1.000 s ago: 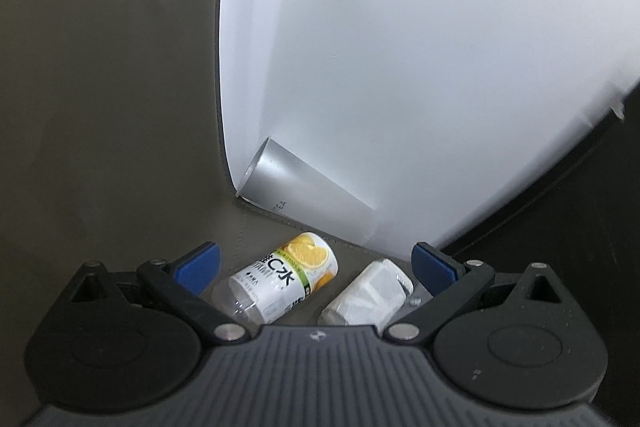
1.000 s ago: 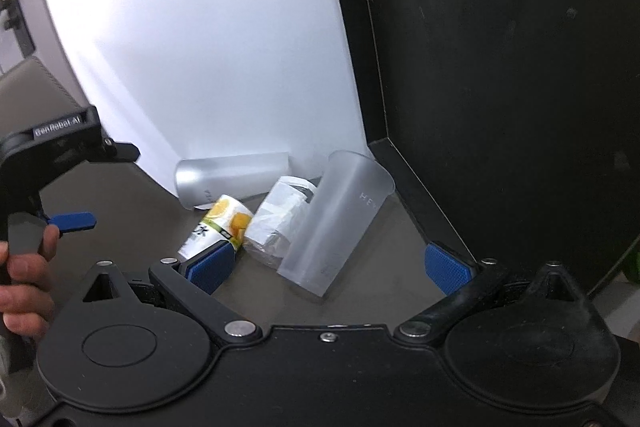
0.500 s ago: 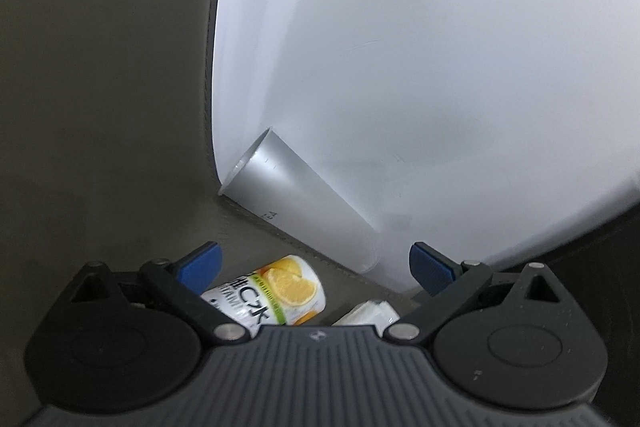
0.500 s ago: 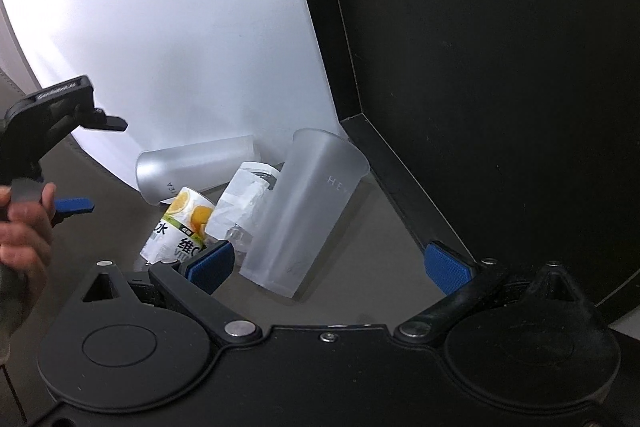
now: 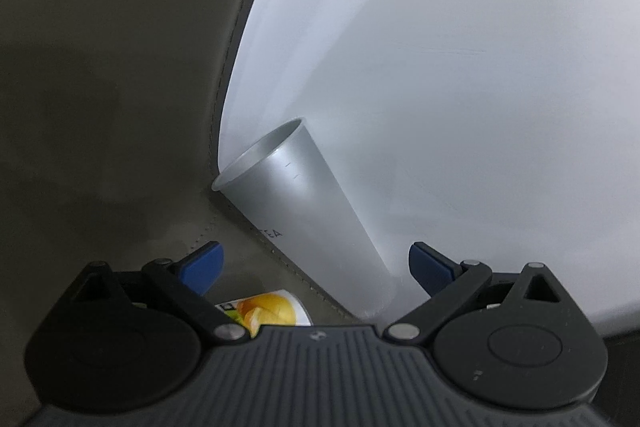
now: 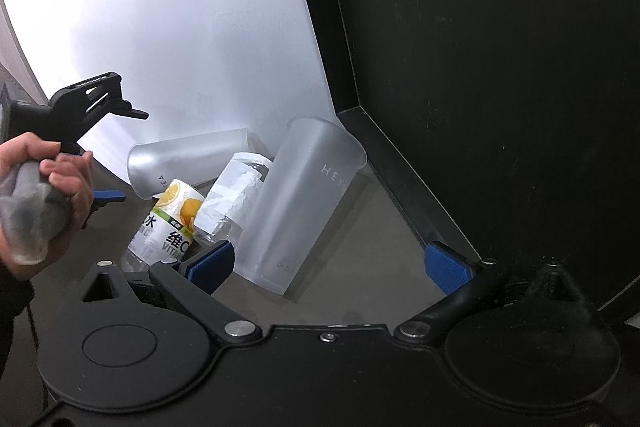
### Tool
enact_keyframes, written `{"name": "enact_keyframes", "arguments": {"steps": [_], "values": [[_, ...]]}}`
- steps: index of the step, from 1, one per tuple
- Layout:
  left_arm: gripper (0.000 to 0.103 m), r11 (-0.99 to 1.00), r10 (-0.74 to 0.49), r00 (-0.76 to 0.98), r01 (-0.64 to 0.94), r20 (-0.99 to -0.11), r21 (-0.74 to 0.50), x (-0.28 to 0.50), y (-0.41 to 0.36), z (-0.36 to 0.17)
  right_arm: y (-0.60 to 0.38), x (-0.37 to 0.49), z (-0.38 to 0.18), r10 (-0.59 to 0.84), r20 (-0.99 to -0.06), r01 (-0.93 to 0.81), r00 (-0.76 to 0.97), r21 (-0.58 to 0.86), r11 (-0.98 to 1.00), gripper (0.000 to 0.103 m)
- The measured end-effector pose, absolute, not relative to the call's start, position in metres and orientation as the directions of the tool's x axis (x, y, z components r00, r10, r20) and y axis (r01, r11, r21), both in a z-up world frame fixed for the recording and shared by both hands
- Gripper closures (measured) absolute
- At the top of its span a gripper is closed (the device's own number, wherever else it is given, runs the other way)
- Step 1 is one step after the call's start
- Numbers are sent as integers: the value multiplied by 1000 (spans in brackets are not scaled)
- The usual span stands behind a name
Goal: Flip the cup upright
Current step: 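Close the left gripper around the body of the lying frosted cup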
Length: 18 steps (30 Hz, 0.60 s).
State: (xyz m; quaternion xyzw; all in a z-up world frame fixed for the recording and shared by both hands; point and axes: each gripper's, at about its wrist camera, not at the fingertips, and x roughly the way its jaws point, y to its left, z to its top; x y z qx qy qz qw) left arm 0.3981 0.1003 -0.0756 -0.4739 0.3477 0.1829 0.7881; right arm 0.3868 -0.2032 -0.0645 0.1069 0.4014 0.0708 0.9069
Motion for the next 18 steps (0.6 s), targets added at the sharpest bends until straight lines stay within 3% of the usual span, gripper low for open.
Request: {"name": "enact_keyframes", "arguments": {"steps": [9,18], "values": [[6,405,-54,685,-650,-727,-643,417,105,-103,-195,389,-73,199,-727,-48,657,223,974,1],[22,351,-72,696,-653,-715,-671,431,108,-122,-192,391,-82,194,-744,-46,640,215,976,1]]}}
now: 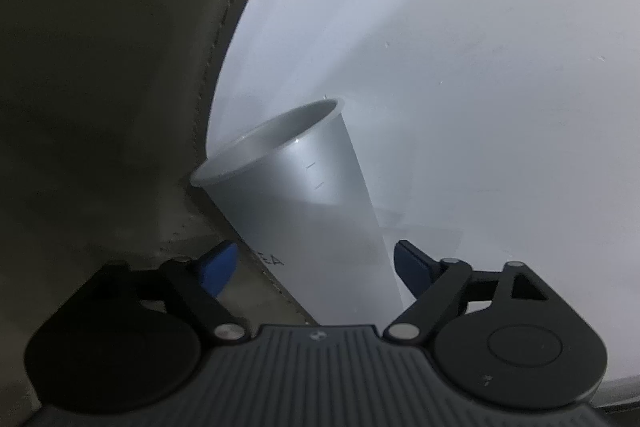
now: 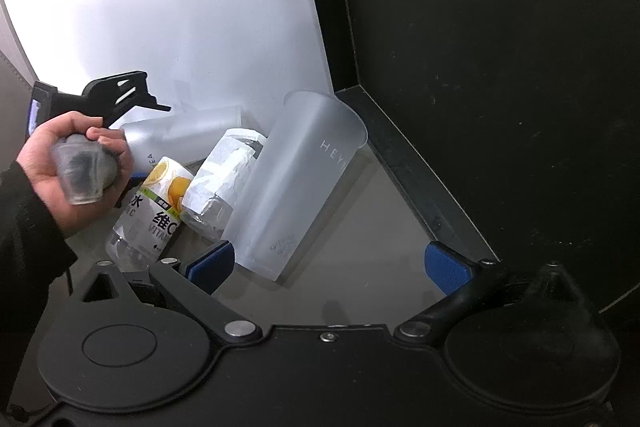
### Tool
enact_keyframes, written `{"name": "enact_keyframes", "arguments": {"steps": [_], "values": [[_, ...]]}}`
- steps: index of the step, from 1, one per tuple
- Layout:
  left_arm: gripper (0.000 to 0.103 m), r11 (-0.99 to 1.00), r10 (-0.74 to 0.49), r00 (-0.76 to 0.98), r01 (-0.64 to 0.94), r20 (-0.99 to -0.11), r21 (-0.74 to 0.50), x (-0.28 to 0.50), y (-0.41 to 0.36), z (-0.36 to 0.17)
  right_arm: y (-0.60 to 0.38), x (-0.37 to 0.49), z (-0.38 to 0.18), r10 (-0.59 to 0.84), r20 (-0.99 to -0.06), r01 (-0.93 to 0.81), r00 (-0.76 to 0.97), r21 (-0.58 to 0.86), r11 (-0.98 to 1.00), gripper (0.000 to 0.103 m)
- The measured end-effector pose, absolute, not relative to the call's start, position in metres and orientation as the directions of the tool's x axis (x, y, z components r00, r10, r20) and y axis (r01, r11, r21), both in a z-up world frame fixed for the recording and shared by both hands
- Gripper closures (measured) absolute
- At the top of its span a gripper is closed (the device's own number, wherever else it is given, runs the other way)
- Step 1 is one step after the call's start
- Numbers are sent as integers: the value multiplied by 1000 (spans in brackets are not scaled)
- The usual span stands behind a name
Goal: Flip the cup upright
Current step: 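Close the left gripper around the body of the lying frosted cup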
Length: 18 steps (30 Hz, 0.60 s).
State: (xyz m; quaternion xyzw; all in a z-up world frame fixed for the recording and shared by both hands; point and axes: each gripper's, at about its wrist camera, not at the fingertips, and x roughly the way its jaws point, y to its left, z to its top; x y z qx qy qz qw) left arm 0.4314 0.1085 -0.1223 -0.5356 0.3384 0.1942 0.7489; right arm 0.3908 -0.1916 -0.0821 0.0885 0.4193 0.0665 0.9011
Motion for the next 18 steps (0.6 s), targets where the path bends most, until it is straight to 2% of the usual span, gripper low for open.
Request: {"name": "enact_keyframes", "arguments": {"steps": [2,13,18], "values": [[24,355,-67,697,-652,-714,-670,435,108,-124,-191,391,-82,195,-745,-47,638,215,975,1],[21,329,-64,704,-654,-707,-681,440,104,-132,-194,387,-86,191,-755,-50,627,206,977,1],[21,314,-45,689,-677,-723,-665,438,106,-119,-194,388,-88,190,-759,-43,623,209,977,1]]}}
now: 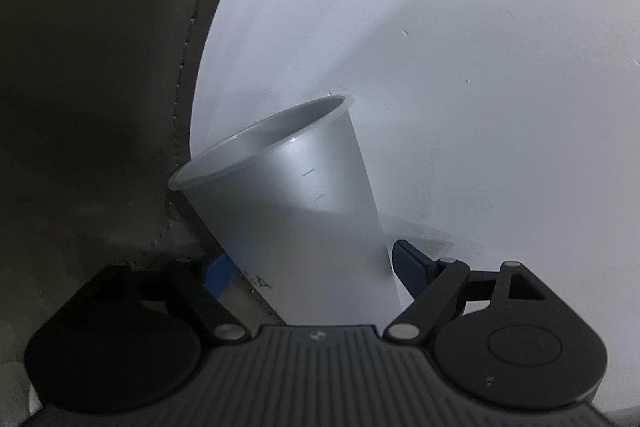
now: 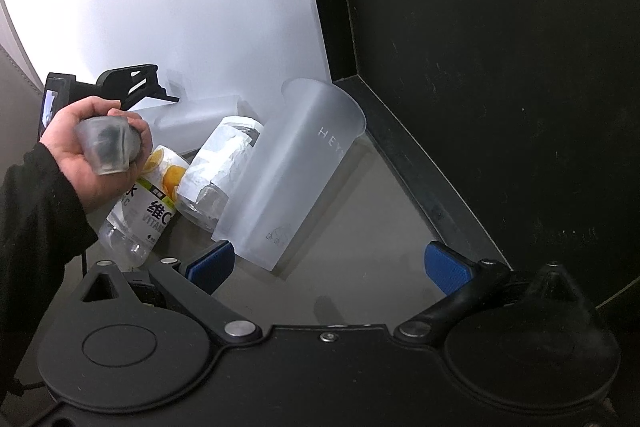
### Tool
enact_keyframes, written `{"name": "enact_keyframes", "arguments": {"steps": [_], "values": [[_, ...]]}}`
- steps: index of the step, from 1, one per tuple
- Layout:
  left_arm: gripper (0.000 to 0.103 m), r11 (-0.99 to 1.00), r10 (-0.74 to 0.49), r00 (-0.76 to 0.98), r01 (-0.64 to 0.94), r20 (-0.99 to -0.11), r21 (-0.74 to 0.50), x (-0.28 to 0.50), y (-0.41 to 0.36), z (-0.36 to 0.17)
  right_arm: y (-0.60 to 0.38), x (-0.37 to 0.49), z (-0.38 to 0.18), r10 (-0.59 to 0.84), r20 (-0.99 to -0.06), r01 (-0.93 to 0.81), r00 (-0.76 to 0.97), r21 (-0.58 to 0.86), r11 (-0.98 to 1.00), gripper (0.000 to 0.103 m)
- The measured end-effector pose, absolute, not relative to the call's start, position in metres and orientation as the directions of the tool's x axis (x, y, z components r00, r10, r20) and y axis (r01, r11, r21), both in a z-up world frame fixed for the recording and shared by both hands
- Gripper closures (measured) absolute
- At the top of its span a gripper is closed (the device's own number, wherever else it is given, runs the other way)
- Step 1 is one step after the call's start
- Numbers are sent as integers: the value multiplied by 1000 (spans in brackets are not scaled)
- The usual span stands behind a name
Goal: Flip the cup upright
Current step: 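Close the left gripper around the body of the lying frosted cup, then lift the cup with the left gripper and rotate it rim-up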
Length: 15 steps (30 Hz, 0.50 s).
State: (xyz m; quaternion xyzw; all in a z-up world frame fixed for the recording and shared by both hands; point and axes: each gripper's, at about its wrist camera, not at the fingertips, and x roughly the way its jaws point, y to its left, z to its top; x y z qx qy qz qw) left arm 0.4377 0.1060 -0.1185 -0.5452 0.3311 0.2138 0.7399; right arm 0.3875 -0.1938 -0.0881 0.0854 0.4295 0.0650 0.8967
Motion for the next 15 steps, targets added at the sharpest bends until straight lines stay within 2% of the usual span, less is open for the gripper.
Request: {"name": "enact_keyframes", "arguments": {"steps": [8,15], "values": [[27,308,-29,718,-655,-695,-690,425,104,-104,-194,389,-84,179,-780,-11,600,216,976,1],[32,314,-20,737,-637,-676,-704,416,103,-85,-196,391,-89,153,-835,60,528,217,974,2]]}}
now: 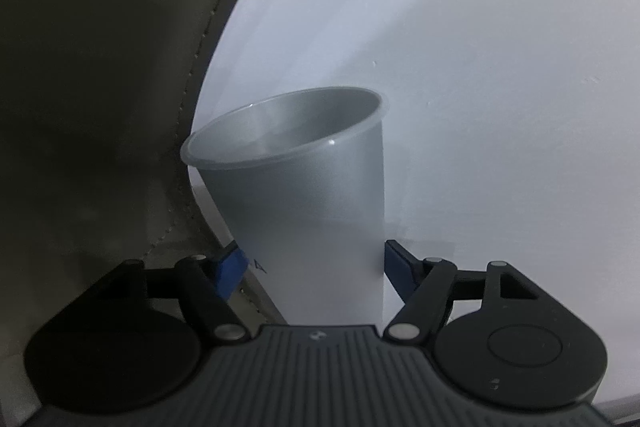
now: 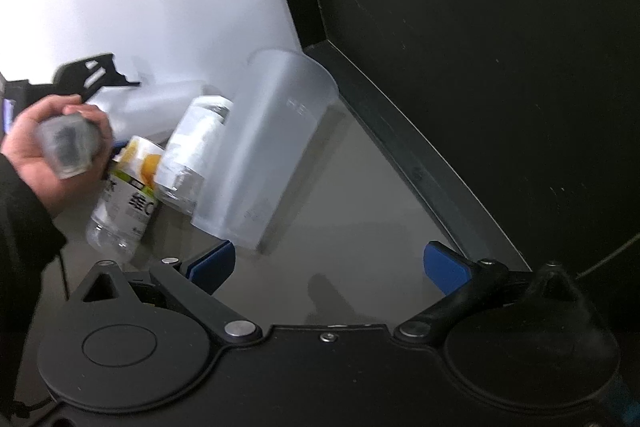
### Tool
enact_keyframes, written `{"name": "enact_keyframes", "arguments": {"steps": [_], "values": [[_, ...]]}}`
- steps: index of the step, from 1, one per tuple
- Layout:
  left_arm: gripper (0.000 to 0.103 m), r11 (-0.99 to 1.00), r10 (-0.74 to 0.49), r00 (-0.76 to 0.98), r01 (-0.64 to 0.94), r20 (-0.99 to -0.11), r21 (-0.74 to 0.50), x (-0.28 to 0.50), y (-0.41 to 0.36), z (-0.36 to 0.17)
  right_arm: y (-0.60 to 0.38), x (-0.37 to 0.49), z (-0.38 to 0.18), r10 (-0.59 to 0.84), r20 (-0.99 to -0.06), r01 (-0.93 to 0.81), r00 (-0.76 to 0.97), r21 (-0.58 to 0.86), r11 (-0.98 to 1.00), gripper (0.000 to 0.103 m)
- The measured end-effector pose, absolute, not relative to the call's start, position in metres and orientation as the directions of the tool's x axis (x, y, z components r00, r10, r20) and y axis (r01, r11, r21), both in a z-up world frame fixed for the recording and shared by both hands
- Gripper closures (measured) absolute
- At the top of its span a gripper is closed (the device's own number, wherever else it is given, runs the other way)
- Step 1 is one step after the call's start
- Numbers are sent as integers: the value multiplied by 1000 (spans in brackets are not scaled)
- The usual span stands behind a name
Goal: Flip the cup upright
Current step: 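Lift the cup with the left gripper and rotate it rim-up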
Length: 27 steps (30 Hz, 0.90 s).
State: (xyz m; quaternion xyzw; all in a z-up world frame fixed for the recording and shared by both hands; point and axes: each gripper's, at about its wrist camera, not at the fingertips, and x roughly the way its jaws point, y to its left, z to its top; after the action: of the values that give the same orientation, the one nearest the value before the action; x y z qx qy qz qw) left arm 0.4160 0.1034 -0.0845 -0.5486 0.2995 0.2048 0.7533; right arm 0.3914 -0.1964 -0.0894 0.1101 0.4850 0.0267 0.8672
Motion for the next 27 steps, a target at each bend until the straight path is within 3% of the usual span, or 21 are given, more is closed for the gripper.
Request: {"name": "enact_keyframes", "arguments": {"steps": [11,27], "values": [[34,339,-27,771,-591,-636,-732,396,101,-55,-194,383,-99,133,-880,90,455,194,977,1],[34,611,-88,826,-397,-557,-685,339,73,38,-188,365,-74,171,-830,-3,531,201,980,1]]}}
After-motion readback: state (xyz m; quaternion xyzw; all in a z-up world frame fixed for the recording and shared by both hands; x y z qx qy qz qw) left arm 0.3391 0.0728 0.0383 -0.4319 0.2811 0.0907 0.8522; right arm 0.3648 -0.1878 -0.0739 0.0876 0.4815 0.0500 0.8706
